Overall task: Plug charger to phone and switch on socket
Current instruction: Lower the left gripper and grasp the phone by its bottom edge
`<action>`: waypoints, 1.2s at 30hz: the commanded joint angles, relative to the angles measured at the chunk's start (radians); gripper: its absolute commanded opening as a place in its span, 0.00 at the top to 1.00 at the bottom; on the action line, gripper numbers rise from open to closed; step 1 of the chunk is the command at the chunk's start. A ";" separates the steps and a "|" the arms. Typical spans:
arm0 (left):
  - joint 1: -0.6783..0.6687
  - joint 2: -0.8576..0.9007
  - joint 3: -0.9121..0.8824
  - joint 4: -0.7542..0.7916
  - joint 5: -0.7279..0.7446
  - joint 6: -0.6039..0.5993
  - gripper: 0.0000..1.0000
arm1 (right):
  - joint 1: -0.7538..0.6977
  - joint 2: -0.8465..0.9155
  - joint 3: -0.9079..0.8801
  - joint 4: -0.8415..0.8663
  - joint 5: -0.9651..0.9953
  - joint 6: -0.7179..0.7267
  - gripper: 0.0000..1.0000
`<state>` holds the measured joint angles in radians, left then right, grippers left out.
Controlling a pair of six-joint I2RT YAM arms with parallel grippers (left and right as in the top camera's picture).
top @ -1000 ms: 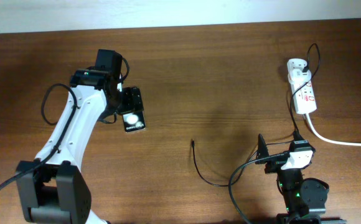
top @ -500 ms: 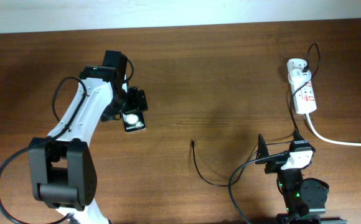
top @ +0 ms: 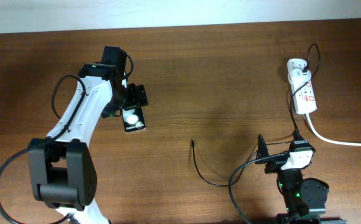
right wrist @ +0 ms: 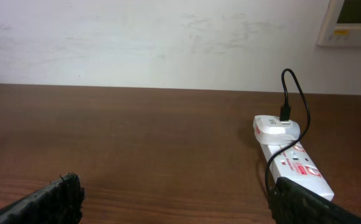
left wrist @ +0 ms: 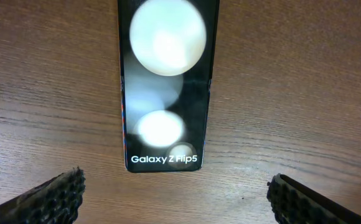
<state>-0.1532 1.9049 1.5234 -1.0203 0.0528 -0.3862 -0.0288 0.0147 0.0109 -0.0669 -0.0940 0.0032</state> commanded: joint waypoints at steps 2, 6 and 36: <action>0.001 0.026 0.033 -0.035 -0.053 -0.002 0.01 | 0.010 -0.007 -0.005 -0.005 0.001 0.001 0.01; 0.001 0.169 0.238 -0.148 -0.091 0.024 0.01 | 0.010 -0.007 -0.005 -0.005 0.001 0.001 0.02; -0.003 0.306 0.263 -0.069 -0.068 0.043 0.01 | 0.010 -0.007 -0.005 -0.005 0.001 0.001 0.01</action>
<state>-0.1532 2.1941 1.7714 -1.0943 -0.0223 -0.3592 -0.0288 0.0147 0.0109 -0.0669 -0.0940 0.0025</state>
